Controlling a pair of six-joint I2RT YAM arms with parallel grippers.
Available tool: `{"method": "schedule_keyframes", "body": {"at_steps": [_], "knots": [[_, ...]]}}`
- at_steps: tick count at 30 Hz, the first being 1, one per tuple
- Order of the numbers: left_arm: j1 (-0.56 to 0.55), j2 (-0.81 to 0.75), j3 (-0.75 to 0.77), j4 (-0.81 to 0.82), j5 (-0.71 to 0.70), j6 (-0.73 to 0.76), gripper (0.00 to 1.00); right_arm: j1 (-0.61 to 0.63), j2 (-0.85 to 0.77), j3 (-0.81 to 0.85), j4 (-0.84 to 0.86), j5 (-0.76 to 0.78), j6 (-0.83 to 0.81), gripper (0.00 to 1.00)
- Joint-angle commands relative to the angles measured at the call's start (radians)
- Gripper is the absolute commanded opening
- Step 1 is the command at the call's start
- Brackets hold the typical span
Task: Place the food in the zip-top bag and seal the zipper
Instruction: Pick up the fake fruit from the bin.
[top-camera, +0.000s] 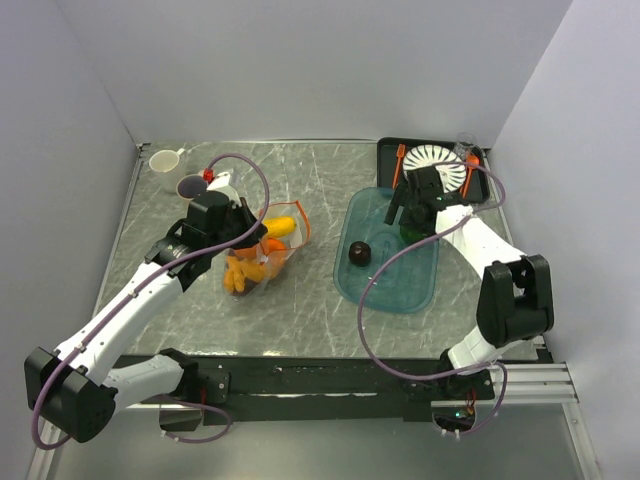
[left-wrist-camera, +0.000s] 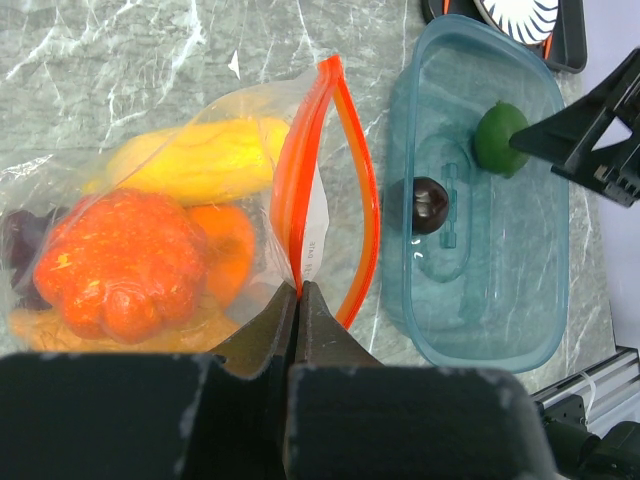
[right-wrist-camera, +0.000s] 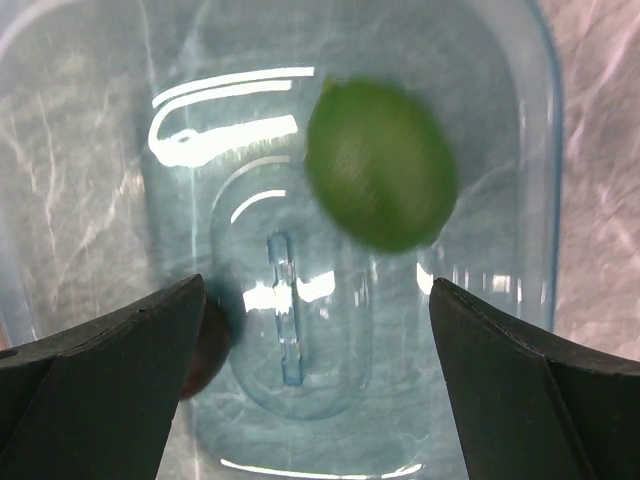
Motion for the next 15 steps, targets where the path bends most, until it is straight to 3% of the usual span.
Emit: {"method": "schedule_keyframes", "body": {"at_steps": [1, 12, 15], "knots": [[-0.003, -0.008, 0.025, 0.015, 0.008, 0.012, 0.01, -0.025, 0.03, 0.094, -0.015, 0.024, -0.028, 1.0], [-0.003, -0.007, 0.022, 0.021, 0.009, 0.012, 0.01, -0.071, 0.145, 0.191, -0.042, -0.053, -0.088, 1.0], [-0.003, -0.004, 0.02, 0.021, 0.008, 0.01, 0.01, -0.088, 0.176, 0.203, -0.041, -0.095, -0.093, 0.95]]}}
